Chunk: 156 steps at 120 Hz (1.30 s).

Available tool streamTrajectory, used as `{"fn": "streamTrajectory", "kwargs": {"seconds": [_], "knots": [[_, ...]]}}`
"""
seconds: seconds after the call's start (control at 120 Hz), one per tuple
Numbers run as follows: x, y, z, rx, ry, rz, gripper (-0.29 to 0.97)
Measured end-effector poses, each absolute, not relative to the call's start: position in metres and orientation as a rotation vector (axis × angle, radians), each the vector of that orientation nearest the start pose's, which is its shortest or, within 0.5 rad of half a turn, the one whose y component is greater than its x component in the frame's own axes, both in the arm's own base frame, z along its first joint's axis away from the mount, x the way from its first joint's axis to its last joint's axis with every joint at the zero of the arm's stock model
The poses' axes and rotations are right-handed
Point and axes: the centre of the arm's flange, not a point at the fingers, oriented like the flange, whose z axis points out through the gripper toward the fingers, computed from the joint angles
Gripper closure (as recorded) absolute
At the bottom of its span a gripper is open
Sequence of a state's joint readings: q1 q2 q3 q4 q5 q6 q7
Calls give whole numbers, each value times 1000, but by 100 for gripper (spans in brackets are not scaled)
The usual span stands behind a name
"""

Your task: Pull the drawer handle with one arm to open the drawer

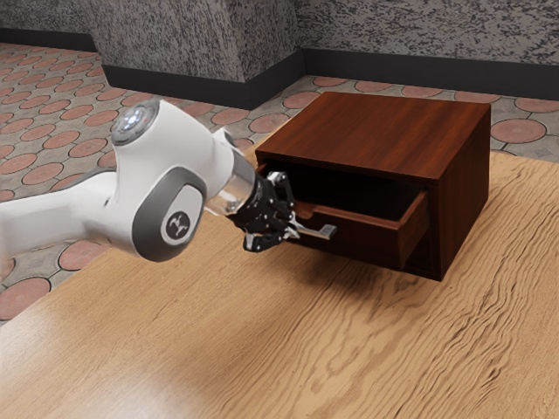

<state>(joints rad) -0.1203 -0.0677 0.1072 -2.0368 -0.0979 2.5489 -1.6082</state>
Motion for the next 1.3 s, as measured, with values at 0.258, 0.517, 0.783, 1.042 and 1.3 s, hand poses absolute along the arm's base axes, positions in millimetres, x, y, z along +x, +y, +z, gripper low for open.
{"fn": "streamTrajectory", "kwargs": {"seconds": [0.258,0.517,0.783,1.042,1.3], "knots": [[551,-6,542,1764,1929,455,77],[524,-7,543,1759,1921,462,78],[504,-10,547,1760,1915,496,79],[495,-3,549,1744,1930,511,79],[493,-4,550,1745,1925,520,66]]}}
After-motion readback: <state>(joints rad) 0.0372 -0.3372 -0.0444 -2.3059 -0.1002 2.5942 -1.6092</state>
